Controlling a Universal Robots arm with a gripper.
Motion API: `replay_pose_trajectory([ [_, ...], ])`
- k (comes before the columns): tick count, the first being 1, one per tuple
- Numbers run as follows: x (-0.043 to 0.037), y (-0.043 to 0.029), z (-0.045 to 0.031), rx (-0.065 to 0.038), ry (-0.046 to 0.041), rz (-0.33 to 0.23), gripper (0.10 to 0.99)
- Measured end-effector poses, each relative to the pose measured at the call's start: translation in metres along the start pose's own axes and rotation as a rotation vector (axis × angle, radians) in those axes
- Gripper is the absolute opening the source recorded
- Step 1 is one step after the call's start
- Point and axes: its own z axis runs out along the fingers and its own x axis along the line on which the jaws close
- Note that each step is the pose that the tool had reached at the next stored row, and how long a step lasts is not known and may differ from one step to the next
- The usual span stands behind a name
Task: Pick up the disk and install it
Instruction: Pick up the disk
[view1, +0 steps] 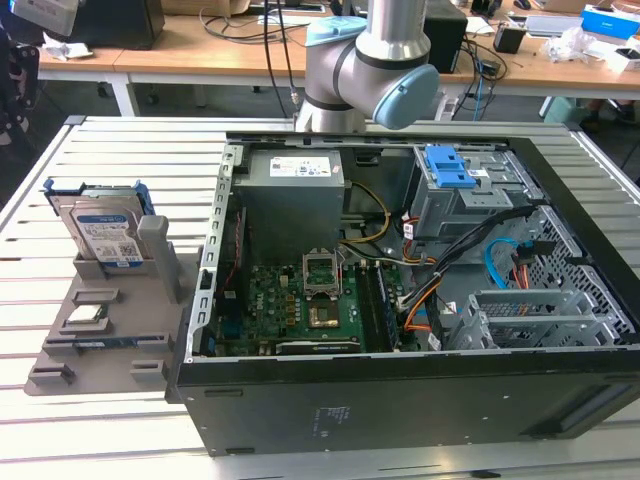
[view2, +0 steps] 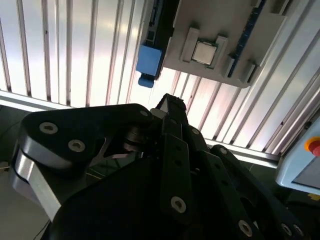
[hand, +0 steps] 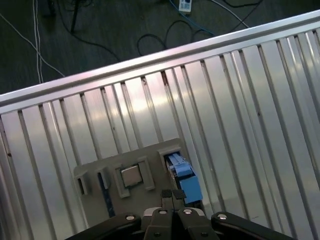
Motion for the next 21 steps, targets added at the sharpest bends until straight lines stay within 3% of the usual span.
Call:
replay_pose_trajectory([
  [2, 0.0000, 0.0000, 0.0000, -0.001, 0.0017, -0.039, 0.106],
  [14, 0.0000, 0.0000, 0.0000, -0.001, 0.0021, -0.047, 0.114],
  [17, 0.0000, 0.0000, 0.0000, -0.001, 0.0021, -0.048, 0.294],
  [18, 0.0000, 0.0000, 0.0000, -0.001, 0.0022, -0.049, 0.294],
  [20, 0.0000, 0.0000, 0.0000, -0.001, 0.0023, -0.050, 0.416],
  [21, 0.0000, 0.0000, 0.0000, -0.001, 0.0023, -0.051, 0.416],
])
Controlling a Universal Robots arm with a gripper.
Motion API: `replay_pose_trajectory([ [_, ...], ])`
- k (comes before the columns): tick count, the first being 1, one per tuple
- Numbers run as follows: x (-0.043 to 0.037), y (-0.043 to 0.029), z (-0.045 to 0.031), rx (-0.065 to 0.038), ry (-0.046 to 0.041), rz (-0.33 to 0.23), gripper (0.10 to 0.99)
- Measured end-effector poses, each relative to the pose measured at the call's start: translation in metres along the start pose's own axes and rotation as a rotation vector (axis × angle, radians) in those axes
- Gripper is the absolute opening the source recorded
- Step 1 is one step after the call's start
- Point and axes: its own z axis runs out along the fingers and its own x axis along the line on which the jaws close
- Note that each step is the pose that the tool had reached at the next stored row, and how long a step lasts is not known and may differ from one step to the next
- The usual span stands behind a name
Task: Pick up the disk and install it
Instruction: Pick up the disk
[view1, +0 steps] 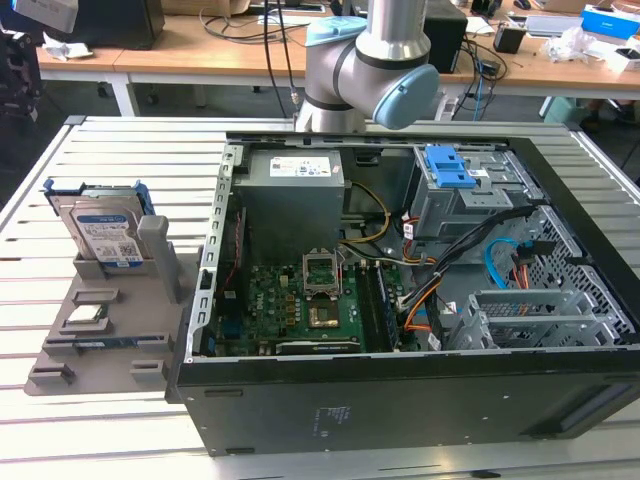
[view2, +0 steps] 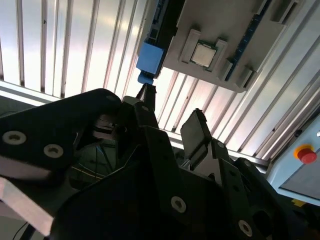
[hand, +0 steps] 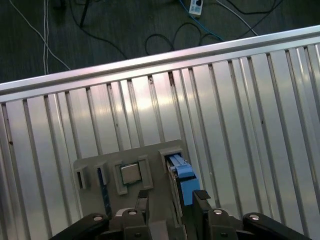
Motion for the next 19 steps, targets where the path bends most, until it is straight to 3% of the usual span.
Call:
replay_pose_trajectory([
  [1, 0.0000, 0.0000, 0.0000, 0.000, 0.0000, -0.001, 0.482],
  [8, -0.0034, 0.0006, 0.0001, 0.000, 0.0001, -0.002, 0.482],
  [15, -0.0241, 0.0037, 0.0007, 0.000, 0.0001, -0.002, 0.482],
  [19, -0.0315, 0.0047, 0.0010, 0.000, 0.0001, -0.003, 0.482],
])
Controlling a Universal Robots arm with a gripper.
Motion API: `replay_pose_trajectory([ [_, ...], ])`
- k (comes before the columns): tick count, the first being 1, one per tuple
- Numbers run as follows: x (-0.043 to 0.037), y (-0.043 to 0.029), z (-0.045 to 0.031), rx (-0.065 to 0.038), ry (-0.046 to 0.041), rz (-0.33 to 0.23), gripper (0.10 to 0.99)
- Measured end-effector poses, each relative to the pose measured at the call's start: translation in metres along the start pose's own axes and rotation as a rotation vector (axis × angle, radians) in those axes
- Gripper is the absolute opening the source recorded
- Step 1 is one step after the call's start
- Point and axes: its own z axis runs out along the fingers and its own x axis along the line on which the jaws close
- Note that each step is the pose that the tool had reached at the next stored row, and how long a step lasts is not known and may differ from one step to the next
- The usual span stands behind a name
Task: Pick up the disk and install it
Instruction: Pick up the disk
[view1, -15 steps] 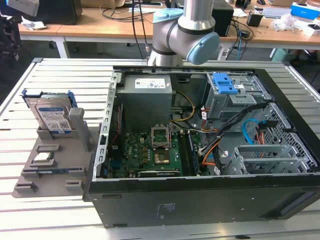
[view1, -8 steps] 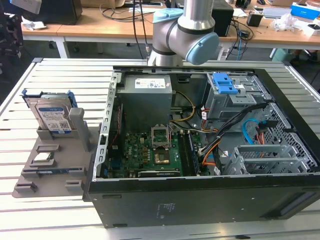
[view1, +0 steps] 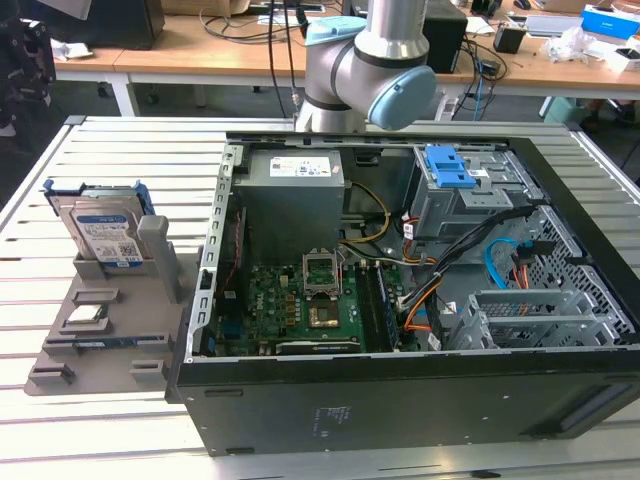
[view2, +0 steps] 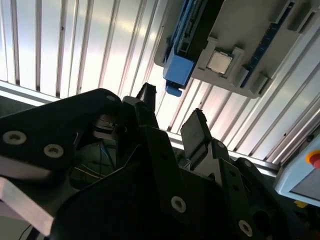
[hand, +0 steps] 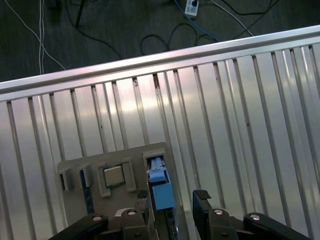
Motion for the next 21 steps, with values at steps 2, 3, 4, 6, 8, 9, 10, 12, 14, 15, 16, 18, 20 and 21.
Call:
replay_pose_trajectory([
  [2, -0.0031, 0.0005, 0.0001, 0.000, 0.0000, -0.001, 0.482],
  [3, -0.0038, 0.0006, 0.0001, 0.000, -0.0001, -0.001, 0.482],
  [4, -0.0038, 0.0006, 0.0001, 0.000, -0.0004, -0.001, 0.482],
  [6, -0.0037, 0.0005, 0.0003, 0.001, 0.0033, -0.001, 0.482],
  [8, -0.0043, -0.0035, 0.0009, 0.000, 0.0094, -0.004, 0.482],
  [9, -0.0049, -0.0069, 0.0015, -0.001, 0.0123, -0.008, 0.482],
  [10, -0.0056, -0.0105, 0.0025, -0.002, 0.0157, -0.015, 0.482],
  [12, -0.0062, -0.0143, 0.0046, -0.003, 0.0191, -0.044, 0.482],
  [14, -0.0065, -0.0161, 0.0067, -0.004, 0.0221, -0.109, 0.482],
  [15, -0.0065, -0.0162, 0.0074, -0.004, 0.0221, -0.109, 0.482],
  [16, -0.0064, -0.0163, 0.0098, -0.004, 0.0224, -0.109, 0.482],
  [18, -0.0063, -0.0166, 0.0136, -0.004, 0.0245, -0.109, 0.482],
  [20, -0.0062, -0.0168, 0.0153, -0.003, 0.0256, -0.109, 0.482],
  [21, -0.0062, -0.0169, 0.0160, -0.003, 0.0259, -0.109, 0.482],
])
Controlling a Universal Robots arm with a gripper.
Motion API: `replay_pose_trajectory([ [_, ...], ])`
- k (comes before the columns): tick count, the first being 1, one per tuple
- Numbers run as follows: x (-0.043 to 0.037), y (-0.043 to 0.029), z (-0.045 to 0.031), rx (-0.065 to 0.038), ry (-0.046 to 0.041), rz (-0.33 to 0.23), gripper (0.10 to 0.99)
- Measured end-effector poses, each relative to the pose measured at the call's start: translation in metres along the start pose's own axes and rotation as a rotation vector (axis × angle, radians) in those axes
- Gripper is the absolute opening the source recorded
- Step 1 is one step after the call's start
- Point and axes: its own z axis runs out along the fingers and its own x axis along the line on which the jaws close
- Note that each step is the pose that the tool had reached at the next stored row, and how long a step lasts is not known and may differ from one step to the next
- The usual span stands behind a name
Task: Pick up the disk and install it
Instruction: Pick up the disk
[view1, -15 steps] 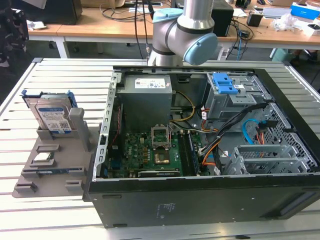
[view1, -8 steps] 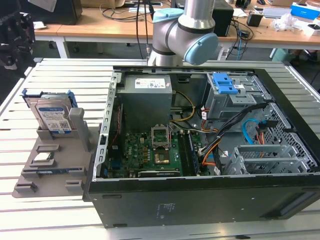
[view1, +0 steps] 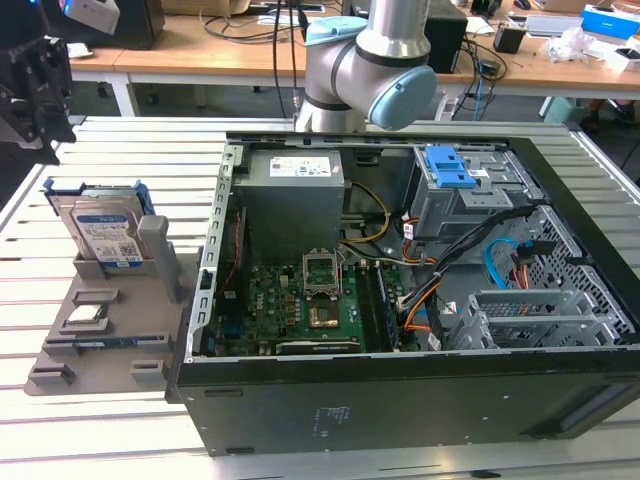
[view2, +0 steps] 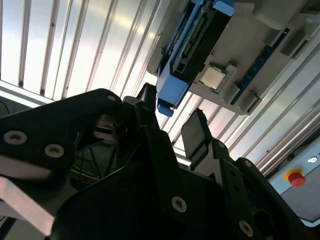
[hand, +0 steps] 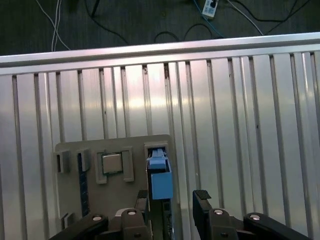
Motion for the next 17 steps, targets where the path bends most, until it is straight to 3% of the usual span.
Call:
replay_pose_trajectory([
  [17, 0.0000, -0.0018, 0.0105, 0.000, 0.0008, 0.000, 0.482],
])
